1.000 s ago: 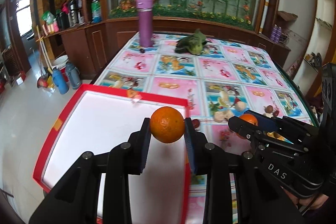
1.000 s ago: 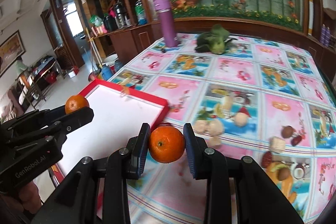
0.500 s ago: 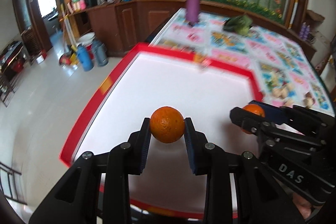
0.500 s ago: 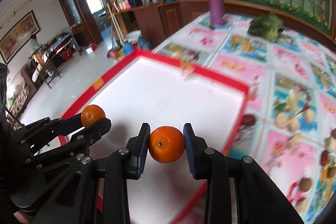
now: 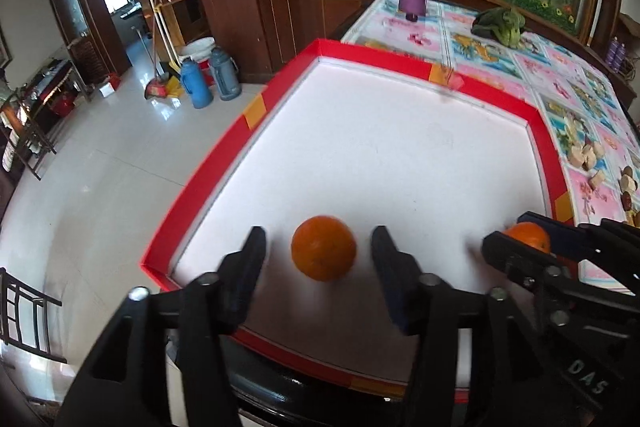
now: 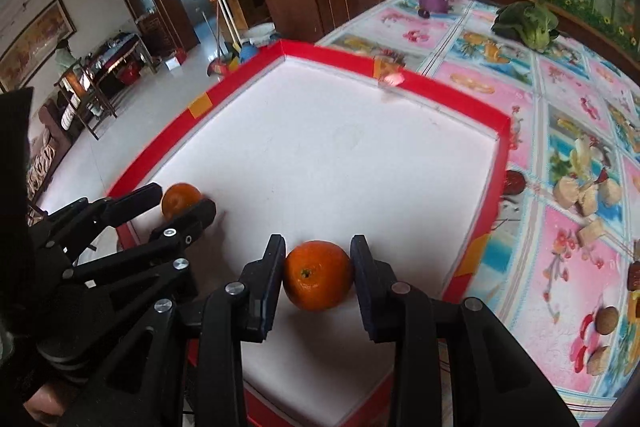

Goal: Organize fruits
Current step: 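Carry both oranges over the tray and open both tools to drop them, then grasp a beige chunk with the left tool while the right tool grasps a brown longan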

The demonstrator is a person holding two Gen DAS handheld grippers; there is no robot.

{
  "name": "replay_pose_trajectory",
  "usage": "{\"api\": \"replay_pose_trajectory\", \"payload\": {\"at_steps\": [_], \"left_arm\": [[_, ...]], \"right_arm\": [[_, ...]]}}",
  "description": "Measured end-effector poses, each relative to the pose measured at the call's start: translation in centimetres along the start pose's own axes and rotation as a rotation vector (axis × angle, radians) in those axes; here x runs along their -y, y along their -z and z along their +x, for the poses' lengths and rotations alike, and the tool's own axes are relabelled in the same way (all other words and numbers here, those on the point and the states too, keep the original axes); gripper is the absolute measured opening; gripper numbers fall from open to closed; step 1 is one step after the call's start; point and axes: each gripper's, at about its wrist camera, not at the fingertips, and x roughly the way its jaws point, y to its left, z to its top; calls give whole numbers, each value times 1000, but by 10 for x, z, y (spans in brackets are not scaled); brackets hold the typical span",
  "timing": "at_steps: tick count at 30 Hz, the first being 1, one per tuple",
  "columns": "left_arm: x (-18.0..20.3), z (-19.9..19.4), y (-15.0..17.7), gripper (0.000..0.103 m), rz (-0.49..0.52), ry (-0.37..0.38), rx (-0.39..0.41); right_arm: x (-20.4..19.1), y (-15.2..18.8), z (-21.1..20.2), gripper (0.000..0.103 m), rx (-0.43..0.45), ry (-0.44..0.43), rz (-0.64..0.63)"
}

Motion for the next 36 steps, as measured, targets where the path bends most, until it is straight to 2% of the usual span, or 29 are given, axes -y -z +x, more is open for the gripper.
{"api": "replay_pose_trajectory", "payload": {"at_steps": [3, 5, 8, 13, 19, 22, 25, 27, 33, 34, 36], "left_arm": [[9, -16, -5, 73, 15, -10, 48], [22, -30, -7, 79, 40, 21, 84], [48, -49, -9, 86, 101, 94, 127], [101, -69, -1, 88, 213, 245, 123], [166, -77, 18, 88, 312, 375, 71], [196, -75, 26, 88, 356, 424, 38], [223, -68, 35, 88, 379, 480, -19], [236, -63, 40, 88, 393, 500, -40], [252, -50, 38, 87, 416, 489, -61], [255, -48, 37, 85, 415, 493, -64], [258, -44, 35, 73, 422, 508, -80]], "right_arm": [[16, 2, -29, 35, 81, 9, 4], [34, 4, -48, 40, 126, 21, 20], [69, 13, -79, 43, 185, 60, 55], [146, 50, -127, 46, 241, 182, 149], [213, 95, -156, 46, 225, 301, 282], [227, 103, -154, 46, 198, 309, 313], [228, 102, -145, 46, 179, 314, 286], [232, 101, -139, 46, 164, 307, 272], [253, 87, -116, 45, 95, 292, 274], [255, 86, -114, 42, 86, 294, 280], [259, 83, -107, 38, 67, 291, 286]]}}
